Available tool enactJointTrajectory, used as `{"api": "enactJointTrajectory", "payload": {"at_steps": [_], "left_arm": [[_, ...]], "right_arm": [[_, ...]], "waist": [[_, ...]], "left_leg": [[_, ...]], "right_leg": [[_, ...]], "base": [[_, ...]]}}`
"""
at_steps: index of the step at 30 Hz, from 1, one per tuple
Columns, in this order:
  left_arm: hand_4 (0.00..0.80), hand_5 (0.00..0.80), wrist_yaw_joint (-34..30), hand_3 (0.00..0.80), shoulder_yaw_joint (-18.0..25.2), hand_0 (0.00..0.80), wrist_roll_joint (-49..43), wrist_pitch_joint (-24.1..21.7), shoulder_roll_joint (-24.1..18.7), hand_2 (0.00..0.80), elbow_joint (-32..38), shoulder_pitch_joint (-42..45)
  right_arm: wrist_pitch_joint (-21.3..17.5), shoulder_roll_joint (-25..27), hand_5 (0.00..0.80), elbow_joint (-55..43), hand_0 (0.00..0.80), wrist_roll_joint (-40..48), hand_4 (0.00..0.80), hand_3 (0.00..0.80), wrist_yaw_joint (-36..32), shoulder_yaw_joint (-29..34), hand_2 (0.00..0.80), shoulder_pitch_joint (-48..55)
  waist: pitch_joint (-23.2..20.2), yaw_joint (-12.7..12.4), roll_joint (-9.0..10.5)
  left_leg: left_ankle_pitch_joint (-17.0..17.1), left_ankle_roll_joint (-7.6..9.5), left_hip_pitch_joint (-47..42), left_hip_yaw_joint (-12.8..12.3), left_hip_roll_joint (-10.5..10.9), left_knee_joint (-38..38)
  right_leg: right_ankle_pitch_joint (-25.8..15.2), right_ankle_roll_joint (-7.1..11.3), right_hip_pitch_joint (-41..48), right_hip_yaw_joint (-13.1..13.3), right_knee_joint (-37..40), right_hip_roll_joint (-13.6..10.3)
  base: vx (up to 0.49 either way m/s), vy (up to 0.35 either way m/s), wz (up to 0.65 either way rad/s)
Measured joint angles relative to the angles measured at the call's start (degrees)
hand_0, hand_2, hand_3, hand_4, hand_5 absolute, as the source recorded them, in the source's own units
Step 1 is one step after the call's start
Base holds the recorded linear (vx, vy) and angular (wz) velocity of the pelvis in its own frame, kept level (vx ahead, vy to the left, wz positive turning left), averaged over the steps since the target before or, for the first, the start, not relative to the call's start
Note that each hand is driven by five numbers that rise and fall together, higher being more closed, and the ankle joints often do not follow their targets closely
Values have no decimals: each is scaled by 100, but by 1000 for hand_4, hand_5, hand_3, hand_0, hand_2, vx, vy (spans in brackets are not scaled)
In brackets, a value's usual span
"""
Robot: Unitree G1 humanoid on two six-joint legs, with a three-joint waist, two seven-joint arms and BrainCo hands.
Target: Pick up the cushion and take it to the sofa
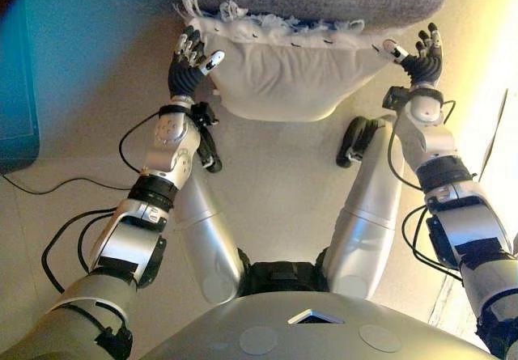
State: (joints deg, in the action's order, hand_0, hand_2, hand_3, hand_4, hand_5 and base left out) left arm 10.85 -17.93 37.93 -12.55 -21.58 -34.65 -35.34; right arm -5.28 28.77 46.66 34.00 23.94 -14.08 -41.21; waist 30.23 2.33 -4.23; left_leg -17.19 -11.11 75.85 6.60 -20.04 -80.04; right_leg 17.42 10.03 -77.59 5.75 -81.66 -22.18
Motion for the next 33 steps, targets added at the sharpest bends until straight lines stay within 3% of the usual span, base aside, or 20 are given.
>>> {"api": "enactJointTrajectory", "payload": {"at_steps": [8, 19, 28, 32, 33], "left_arm": [[0, 0, 204, 0, 7, 0, 275, 355, -361, 0, -631, -612], [0, 0, 391, 0, 121, 0, 586, 723, -371, 0, -906, -595], [0, 0, -873, 0, 117, 0, 1301, 1420, -397, 0, -921, -420], [0, 0, -1220, 0, 60, 0, 1305, 1750, -590, 0, -965, -456], [144, 144, -1267, 144, 53, 144, 1313, 1829, -622, 144, -997, -493]], "right_arm": [[316, 2, 0, 692, 0, 394, 0, 0, -360, -35, 0, -495], [696, -126, 0, 735, 0, 965, 0, 0, -1716, -345, 0, -665], [1028, -77, 0, 391, 0, 938, 0, 0, -2650, -538, 0, -593], [1168, -44, 0, 382, 0, 878, 0, 0, -2731, -668, 0, -628], [1191, -29, 0, 382, 0, 857, 0, 0, -2731, -698, 0, -640]], "waist": [[7, 3, 19], [14, 2, 81], [5, 1, 104], [4, 0, 108], [3, 3, 108]], "left_leg": [[-161, 35, 516, 155, -11, -614], [-307, 16, 725, 233, 31, -1030], [-338, 8, 995, 337, 22, -1381], [-353, 33, 1004, 332, 22, -1464], [-354, 33, 1010, 332, 20, -1482]], "right_leg": [[35, 58, -444, 199, -438, 1], [199, 119, -694, 419, -898, -51], [254, 128, -933, 546, -1237, -124], [257, 134, -963, 617, -1318, -125], [258, 135, -971, 632, -1333, -125]], "base": [[3, 6, -1], [9, 9, 2], [1, 13, 2], [0, 0, 0], [0, 0, 0]]}}
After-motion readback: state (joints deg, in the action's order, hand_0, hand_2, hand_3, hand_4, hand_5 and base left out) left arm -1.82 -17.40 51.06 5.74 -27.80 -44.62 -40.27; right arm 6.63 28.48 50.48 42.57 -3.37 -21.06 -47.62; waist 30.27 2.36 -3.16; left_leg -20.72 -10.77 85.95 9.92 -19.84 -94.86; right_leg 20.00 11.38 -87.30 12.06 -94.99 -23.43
